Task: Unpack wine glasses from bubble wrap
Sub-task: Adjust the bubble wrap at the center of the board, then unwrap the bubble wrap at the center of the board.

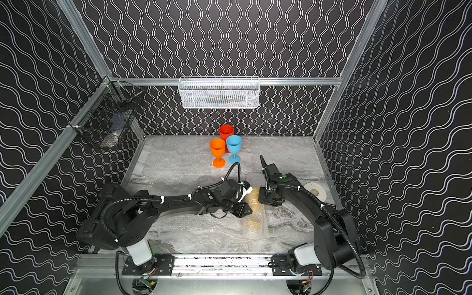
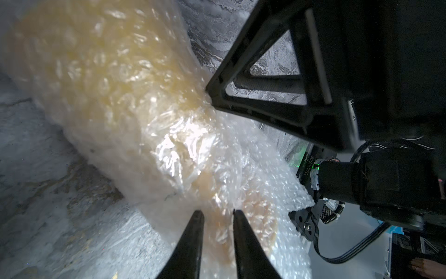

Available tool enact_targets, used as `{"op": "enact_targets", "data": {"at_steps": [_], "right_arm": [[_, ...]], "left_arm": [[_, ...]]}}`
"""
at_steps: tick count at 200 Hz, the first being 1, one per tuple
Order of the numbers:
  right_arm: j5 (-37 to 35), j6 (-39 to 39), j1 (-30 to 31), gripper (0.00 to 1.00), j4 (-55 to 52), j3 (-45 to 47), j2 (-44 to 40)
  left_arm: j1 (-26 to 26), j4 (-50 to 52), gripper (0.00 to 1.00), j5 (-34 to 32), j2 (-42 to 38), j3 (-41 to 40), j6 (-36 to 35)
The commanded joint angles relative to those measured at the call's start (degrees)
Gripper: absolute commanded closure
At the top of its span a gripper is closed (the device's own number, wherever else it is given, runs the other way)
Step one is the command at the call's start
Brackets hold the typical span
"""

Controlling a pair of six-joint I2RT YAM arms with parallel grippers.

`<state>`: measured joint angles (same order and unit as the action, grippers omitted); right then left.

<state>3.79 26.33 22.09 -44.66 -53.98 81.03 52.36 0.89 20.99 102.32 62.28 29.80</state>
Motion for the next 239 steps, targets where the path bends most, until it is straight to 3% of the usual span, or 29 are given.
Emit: {"op": "enact_targets", "data": {"at_steps": [1,49,116,147,163,212,239], "right_arm": [[-2.8,-0.5,0.2,0.66,-1.4,-0.8,0.3],[-2.1,-0.7,1.1,0.79,-0.4,-0.9,1.0],[-1.3,-0.9,2.3,0.81,1.4,-0.8,2.3],[-1.9,-1.3,2.4,0.97,1.2,-1.0,2.2],[-1.9,-1.4,2.4,1.00,1.1,-1.0,1.9],[-0.5,-1.1,2.7,1.00,0.9,-1.5,0.3],[0.5,-0.8,2.9,1.00,1.2,-1.2,-0.8]], "left_arm": [[-0.1,-0.5,0.73,-0.4,-0.3,0.3,-1.1],[-0.1,-1.0,0.76,-0.2,-0.1,0.0,-0.7],[0.0,-0.5,0.77,0.0,0.2,0.8,-1.1],[0.0,0.0,0.77,-0.3,0.0,0.9,-1.4],[0.0,0.2,0.77,-0.5,-0.1,1.0,-1.6],[-0.1,2.6,0.49,-2.4,0.2,2.7,-2.6],[-0.2,4.8,0.44,-4.9,0.4,4.0,-3.6]]}}
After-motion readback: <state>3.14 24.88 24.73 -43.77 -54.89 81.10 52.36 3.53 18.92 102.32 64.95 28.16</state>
